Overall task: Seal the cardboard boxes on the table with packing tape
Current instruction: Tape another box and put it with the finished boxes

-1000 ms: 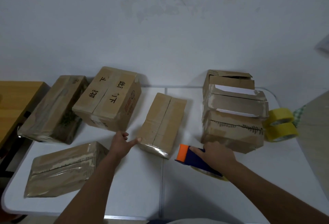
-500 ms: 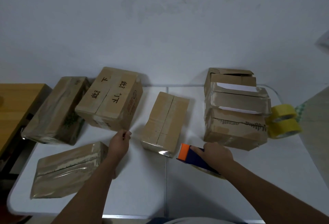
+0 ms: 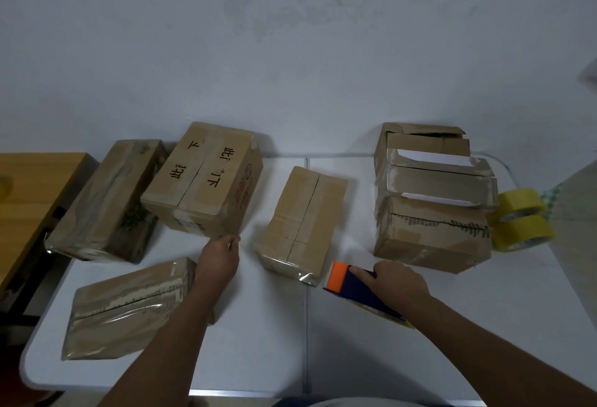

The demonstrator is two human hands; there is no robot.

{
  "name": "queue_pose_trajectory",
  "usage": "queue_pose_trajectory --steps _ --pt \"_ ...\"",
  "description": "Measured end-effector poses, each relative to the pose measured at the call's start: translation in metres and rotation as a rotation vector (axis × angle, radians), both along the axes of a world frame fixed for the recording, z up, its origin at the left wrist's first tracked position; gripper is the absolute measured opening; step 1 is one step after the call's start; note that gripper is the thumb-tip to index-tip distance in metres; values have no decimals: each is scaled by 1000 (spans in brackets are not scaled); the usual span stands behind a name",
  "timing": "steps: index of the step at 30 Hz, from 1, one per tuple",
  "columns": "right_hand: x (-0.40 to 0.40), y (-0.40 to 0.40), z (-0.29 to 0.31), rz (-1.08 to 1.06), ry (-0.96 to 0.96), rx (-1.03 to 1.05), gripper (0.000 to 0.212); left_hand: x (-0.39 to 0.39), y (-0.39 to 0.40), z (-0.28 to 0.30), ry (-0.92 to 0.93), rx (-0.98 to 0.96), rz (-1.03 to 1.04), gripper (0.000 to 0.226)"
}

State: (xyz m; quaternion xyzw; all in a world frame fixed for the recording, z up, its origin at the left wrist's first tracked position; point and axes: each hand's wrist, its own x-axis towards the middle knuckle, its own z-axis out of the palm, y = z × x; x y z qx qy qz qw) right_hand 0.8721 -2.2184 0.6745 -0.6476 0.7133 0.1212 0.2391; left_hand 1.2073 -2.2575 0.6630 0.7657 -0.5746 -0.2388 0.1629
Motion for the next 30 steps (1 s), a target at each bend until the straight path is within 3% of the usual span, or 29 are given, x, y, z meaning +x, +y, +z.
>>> queue_pose_trajectory --steps 4,6,9,11,13,15,18,23,26,29,30 --pt "0 1 3 26 20 -4 68 -2 5 3 -102 -35 -44 39" --pt "-3 3 3 17 10 -1 67 1 7 4 -174 -147 -137 37" --pt "-4 5 2 2 1 -16 67 -5 14 9 -233 -389 -411 46" --pt "-3 7 2 -9 -9 -20 66 -17 22 13 -231 -454 -640 54" --pt "-4 8 2 -23 -18 -17 66 -24 30 3 -214 -372 -731 63" --pt "-5 8 1 -35 -31 -15 67 -20 38 -12 -188 -270 -681 69" --pt "-8 9 -1 -42 -44 -17 66 -14 39 -19 -205 -263 -681 71" --pt "-14 13 2 -50 -63 -36 66 -37 8 9 -388 -231 -838 43" --pt "-15 16 5 -55 -80 -43 66 -61 -5 11 -286 -258 -937 52" --pt "-17 19 9 -69 -93 -38 65 -91 -14 0 -218 -182 -1052 42" --pt "-18 20 10 -63 -87 -39 65 -100 -15 -3 -223 -122 -1082 55"
